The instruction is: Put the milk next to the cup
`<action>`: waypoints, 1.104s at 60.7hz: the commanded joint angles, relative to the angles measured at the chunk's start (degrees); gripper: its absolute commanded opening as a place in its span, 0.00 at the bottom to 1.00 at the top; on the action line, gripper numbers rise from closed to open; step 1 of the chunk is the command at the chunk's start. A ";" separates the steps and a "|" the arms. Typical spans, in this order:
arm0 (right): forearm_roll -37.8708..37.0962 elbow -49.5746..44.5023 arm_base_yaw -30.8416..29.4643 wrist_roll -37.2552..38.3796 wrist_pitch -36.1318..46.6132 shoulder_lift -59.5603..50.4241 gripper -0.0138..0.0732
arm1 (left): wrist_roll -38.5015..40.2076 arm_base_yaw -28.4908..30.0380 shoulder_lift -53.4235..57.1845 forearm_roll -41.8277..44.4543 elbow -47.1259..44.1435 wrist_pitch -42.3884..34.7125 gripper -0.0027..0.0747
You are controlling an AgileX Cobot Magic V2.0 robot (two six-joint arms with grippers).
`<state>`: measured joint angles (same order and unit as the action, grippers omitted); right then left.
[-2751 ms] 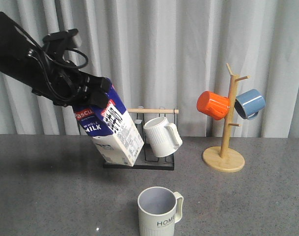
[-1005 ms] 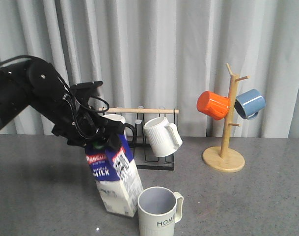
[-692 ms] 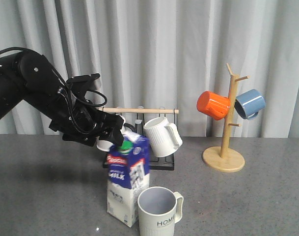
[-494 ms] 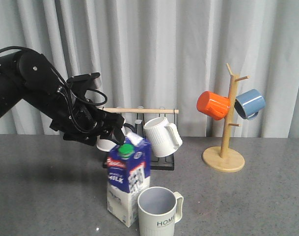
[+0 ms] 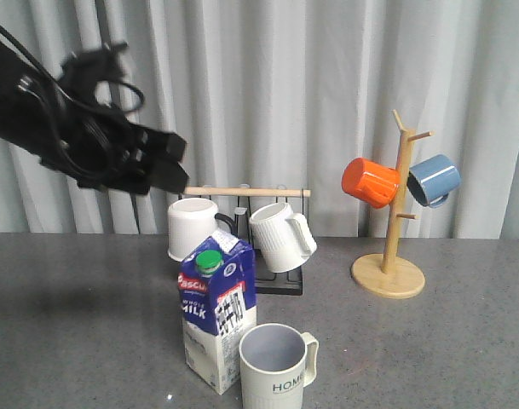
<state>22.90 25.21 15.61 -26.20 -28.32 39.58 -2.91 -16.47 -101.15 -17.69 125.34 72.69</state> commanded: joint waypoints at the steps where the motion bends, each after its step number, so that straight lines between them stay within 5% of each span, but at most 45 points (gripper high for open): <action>1: 0.84 1.53 -0.09 3.69 11.04 -0.05 0.15 | -1.92 -0.15 6.16 -1.26 0.95 -1.10 0.22; 6: 0.84 1.53 -0.09 4.75 15.13 -0.05 0.15 | -3.24 -0.15 9.26 -0.59 -0.68 -1.10 0.02; 19: 0.84 1.53 -0.09 4.75 16.00 -0.05 0.15 | -4.70 -0.15 19.52 4.15 -12.45 -2.69 0.02; 46: 0.84 1.53 -0.09 4.75 15.94 -0.05 0.15 | -4.49 -0.15 47.65 4.29 -53.24 -30.28 0.02; 67: 0.84 1.53 -0.09 4.75 15.94 -0.05 0.15 | -4.62 -0.15 58.86 4.28 -70.48 -26.83 0.02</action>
<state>23.50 25.21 15.61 -21.50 -16.09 39.58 -7.54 -16.47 -43.57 -12.52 55.12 48.18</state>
